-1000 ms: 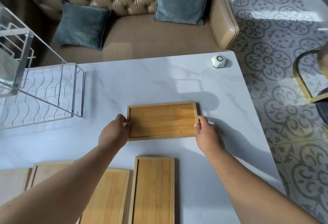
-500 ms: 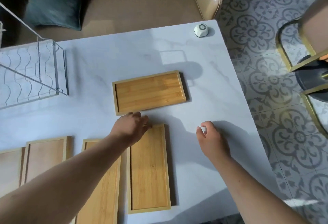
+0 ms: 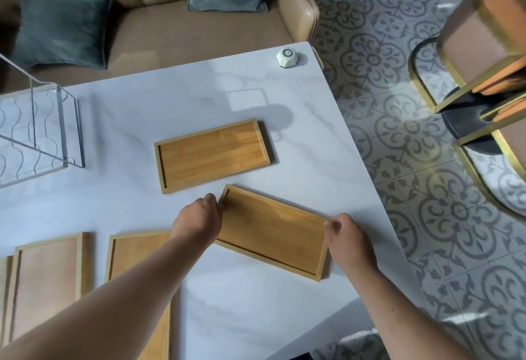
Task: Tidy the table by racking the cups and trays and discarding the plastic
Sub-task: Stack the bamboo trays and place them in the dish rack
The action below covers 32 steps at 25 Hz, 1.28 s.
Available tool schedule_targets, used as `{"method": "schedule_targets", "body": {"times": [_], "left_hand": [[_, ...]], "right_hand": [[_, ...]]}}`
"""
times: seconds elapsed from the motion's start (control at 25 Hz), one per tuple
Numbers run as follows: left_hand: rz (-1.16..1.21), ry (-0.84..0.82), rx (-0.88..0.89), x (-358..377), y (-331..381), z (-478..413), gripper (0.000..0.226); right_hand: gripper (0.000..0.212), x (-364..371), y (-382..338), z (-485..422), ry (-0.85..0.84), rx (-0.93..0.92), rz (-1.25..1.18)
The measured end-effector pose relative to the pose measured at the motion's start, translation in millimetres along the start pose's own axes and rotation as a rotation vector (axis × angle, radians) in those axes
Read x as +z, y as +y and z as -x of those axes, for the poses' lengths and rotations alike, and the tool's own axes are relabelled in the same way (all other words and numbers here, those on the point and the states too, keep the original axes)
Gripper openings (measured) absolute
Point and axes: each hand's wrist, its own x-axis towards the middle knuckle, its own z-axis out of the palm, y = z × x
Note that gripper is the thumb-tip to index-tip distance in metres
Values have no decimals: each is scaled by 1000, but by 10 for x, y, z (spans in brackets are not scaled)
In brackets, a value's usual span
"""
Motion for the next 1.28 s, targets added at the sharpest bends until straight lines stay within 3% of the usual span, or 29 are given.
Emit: {"method": "schedule_targets", "body": {"times": [0.24, 0.52, 0.68, 0.96, 1.28], "left_hand": [[80, 20, -26, -6, 10, 133, 28], [269, 206, -66, -310, -180, 274, 27], [295, 320, -202, -620, -395, 43, 25], [352, 261, -416, -893, -685, -487, 22], [392, 168, -449, -920, -845, -837, 18]], "right_hand": [[8, 56, -139, 39, 4, 75, -171], [20, -64, -576, 24, 103, -40, -321], [30, -75, -1170, -221, 98, -154, -307], [33, 83, -2090, -811, 72, -283, -202], [28, 327, -2375, -1170, 72, -346, -116]]}}
